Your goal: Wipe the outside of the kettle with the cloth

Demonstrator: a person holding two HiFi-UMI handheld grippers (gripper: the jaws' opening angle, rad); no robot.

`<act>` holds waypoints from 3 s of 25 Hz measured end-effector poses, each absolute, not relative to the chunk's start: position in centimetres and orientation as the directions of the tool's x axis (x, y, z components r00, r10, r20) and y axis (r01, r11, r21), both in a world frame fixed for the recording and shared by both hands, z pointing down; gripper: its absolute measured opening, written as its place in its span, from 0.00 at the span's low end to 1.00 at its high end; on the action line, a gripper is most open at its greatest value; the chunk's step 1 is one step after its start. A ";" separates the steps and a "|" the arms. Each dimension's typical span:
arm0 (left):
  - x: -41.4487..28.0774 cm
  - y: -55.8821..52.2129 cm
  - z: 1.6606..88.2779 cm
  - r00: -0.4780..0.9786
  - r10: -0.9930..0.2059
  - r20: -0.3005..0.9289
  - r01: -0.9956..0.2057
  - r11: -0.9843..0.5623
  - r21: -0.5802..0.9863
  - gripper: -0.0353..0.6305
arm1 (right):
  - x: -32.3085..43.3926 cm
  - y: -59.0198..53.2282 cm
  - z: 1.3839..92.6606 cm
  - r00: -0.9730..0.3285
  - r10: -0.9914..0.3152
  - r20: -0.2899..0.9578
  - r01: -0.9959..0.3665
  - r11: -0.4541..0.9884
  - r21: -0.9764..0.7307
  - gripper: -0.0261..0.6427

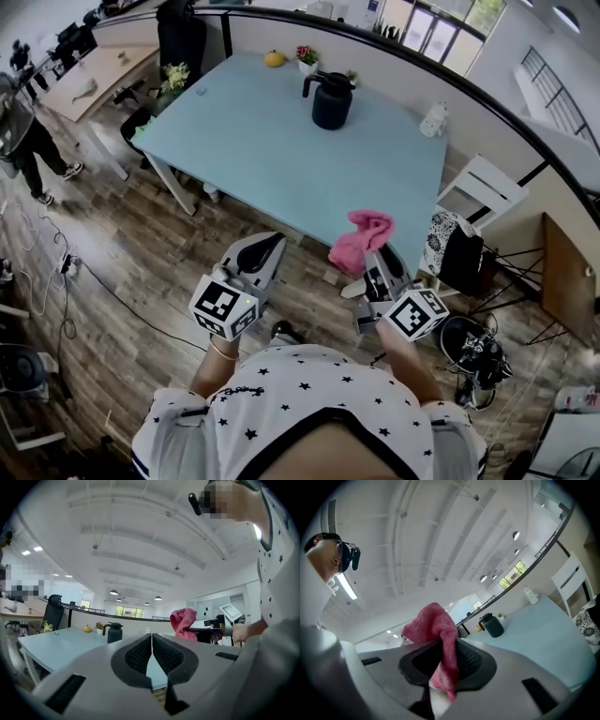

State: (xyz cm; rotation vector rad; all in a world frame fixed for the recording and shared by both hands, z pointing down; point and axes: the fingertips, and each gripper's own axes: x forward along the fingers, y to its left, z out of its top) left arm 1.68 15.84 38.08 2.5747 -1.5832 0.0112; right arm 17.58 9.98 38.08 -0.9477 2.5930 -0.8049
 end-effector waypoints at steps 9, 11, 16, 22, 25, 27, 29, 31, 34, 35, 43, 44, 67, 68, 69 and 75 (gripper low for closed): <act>-4.7 15.2 38.5 0.400 -0.915 0.057 -0.914 -0.394 0.098 0.10 | 11.0 8.5 38.4 -0.785 -0.617 -0.051 -0.474 0.652 -0.592 0.16; -5.2 14.9 38.6 0.404 -0.913 0.059 -0.912 -0.397 0.098 0.10 | 10.3 8.3 38.5 -0.788 -0.614 -0.047 -0.472 0.651 -0.594 0.16; -5.3 14.0 39.2 0.415 -0.907 0.075 -0.908 -0.408 0.093 0.10 | 10.4 6.9 39.4 -0.777 -0.629 -0.019 -0.493 0.627 -0.603 0.16; -6.4 11.9 39.0 0.386 -0.920 0.068 -0.921 -0.380 0.082 0.10 | 9.1 3.4 39.9 -0.792 -0.610 -0.022 -0.474 0.638 -0.607 0.16; -7.3 10.5 39.0 0.368 -0.927 0.071 -0.930 -0.364 0.059 0.10 | 7.9 1.1 39.9 -0.802 -0.595 -0.045 -0.449 0.652 -0.610 0.16; -8.0 9.4 39.0 0.355 -0.932 0.074 -0.935 -0.352 0.044 0.10 | 7.2 -0.7 40.0 -0.806 -0.590 -0.058 -0.439 0.659 -0.610 0.16; -9.0 7.9 39.3 0.341 -0.936 0.086 -0.940 -0.340 0.035 0.10 | 6.5 -2.6 40.4 -0.805 -0.590 -0.063 -0.432 0.656 -0.619 0.16; -9.8 6.0 39.6 0.335 -0.937 0.101 -0.942 -0.334 0.030 0.10 | 5.9 -4.7 40.9 -0.804 -0.591 -0.065 -0.425 0.648 -0.632 0.16; -10.8 2.9 39.8 0.329 -0.938 0.113 -0.944 -0.328 0.027 0.10 | 5.4 -7.9 41.5 -0.799 -0.599 -0.061 -0.427 0.635 -0.643 0.16; -11.1 1.8 39.7 0.328 -0.938 0.113 -0.945 -0.327 0.025 0.10 | 5.3 -9.0 41.6 -0.796 -0.603 -0.059 -0.430 0.631 -0.646 0.16; -11.6 -6.4 38.8 0.359 -0.926 0.117 -0.931 -0.364 -0.017 0.10 | 5.9 -16.3 41.6 -0.770 -0.636 -0.046 -0.457 0.601 -0.655 0.16; -11.4 -7.3 38.9 0.369 -0.922 0.119 -0.928 -0.373 -0.015 0.10 | 6.2 -17.0 41.7 -0.765 -0.643 -0.044 -0.463 0.595 -0.657 0.16; -9.8 -21.8 39.6 0.572 -0.806 0.154 -0.814 -0.581 -0.015 0.10 | 8.9 -30.5 43.2 -0.587 -0.808 0.046 -0.643 0.430 -0.633 0.16; -9.9 -22.4 39.4 0.587 -0.795 0.153 -0.802 -0.597 -0.021 0.10 | 8.7 -31.1 43.0 -0.572 -0.819 0.047 -0.652 0.419 -0.631 0.16; -10.0 -23.0 39.1 0.600 -0.786 0.149 -0.792 -0.609 -0.026 0.10 | 8.5 -31.7 42.8 -0.553 -0.832 0.047 -0.661 0.404 -0.632 0.16; -11.7 -25.6 38.8 0.635 -0.761 0.135 -0.766 -0.643 -0.016 0.10 | 7.9 -34.7 43.3 -0.439 -0.897 0.058 -0.669 0.283 -0.687 0.16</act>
